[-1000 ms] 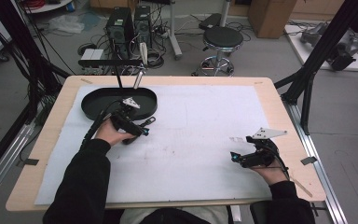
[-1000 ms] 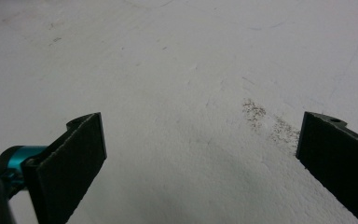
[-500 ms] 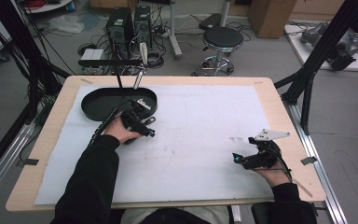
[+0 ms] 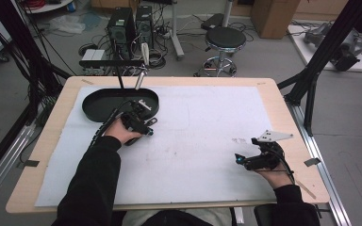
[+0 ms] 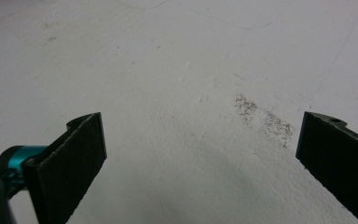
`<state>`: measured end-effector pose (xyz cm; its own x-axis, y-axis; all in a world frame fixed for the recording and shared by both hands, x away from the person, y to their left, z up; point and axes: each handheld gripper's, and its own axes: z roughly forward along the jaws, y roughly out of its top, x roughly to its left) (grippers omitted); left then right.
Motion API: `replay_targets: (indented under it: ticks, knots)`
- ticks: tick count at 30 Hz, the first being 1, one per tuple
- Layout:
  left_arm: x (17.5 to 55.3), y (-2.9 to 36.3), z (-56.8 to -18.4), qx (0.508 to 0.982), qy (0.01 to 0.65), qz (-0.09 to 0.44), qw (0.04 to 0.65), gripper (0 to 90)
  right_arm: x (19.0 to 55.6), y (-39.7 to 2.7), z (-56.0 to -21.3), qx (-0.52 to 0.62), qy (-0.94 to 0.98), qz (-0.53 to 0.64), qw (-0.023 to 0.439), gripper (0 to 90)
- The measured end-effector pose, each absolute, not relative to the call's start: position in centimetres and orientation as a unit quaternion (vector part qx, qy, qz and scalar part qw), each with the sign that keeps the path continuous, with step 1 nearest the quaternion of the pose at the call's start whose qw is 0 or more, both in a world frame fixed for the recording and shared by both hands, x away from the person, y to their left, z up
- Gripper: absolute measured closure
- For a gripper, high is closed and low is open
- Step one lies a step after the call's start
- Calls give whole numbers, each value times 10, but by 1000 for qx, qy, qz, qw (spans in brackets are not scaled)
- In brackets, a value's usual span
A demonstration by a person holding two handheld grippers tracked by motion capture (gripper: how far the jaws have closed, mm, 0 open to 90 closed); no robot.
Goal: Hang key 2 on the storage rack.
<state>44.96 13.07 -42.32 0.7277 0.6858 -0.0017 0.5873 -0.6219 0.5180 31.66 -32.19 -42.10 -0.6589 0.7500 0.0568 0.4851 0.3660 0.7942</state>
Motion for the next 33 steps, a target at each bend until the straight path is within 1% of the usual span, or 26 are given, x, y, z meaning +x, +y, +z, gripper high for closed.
replay_targets:
  ticks: [3, 4, 7, 8, 9, 15, 20, 25, 29, 33]
  knots:
    - [449, 130, -423, 898, 345, 105, 254, 537, 315, -321, -420, 380, 811, 412, 169, 8]
    - [448, 130, -423, 898, 343, 106, 255, 600, 315, -321, -420, 379, 809, 413, 177, 8]
    - [445, 128, -423, 894, 344, 120, 260, 698, 314, -322, -418, 380, 803, 421, 185, 8]
    - [444, 128, -424, 891, 349, 127, 262, 769, 313, -323, -418, 379, 803, 421, 187, 8]
    - [443, 128, -425, 888, 353, 131, 264, 803, 313, -323, -418, 378, 802, 422, 189, 8]
    - [443, 130, -426, 882, 361, 128, 274, 828, 312, -321, -420, 375, 804, 420, 189, 8]
    - [444, 133, -426, 877, 369, 119, 284, 829, 312, -318, -420, 375, 805, 421, 183, 8]
    - [440, 130, -424, 880, 363, 125, 278, 833, 312, -319, -422, 373, 806, 423, 179, 8]
    - [433, 129, -414, 888, 343, 131, 275, 833, 311, -321, -423, 376, 804, 428, 171, 8]
    - [423, 136, -396, 888, 333, 140, 283, 834, 310, -322, -422, 377, 802, 431, 172, 8]
